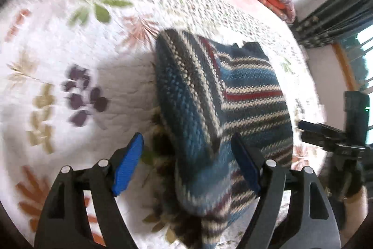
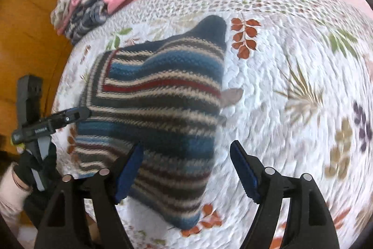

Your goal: Fold small clothes

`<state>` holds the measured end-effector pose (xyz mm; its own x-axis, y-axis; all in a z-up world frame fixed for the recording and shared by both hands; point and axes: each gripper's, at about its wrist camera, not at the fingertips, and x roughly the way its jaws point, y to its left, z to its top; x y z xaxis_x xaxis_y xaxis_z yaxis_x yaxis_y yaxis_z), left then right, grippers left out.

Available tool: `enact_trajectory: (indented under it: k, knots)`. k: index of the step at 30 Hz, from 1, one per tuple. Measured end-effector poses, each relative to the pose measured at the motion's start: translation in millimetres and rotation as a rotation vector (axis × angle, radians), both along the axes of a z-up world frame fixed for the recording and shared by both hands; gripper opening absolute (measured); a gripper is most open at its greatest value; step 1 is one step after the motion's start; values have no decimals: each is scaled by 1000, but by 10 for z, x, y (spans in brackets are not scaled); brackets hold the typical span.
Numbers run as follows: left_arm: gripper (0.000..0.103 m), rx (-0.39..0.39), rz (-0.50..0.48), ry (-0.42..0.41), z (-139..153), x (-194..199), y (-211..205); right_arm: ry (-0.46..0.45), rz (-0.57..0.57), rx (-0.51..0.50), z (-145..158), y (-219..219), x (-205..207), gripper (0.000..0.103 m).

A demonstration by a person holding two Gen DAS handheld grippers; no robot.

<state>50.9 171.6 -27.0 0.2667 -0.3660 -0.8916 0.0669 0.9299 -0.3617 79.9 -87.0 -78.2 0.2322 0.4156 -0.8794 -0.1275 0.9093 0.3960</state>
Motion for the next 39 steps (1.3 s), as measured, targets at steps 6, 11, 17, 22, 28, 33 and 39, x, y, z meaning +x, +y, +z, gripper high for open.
enact_trajectory:
  k: [6,11,17,22,28,33,39]
  knots:
    - [77,116,-93,-145,293,-572,-216,-43,-16,-71,52,71,-446,77]
    - [77,180,-75,-103,9,-703,-121,20,-4,-129,-183,58,-599,77]
    - [84,164,-28,-44,-262,-658,90,92,21,-200,-512,87,-583,77]
    - [85,136,-27,-9,-409,-672,120,132,4,-195,-642,66,-534,79]
    - [82,72,16,-15,-116,-787,182,46,-12,-219,-308,67,-617,78]
    - [89,59,61,-55,210,-1025,190,-107,-93,-169,153,55,-880,88]
    - [92,99,134,-56,387,-1357,241,-227,-137,-166,454,228,-1292,99]
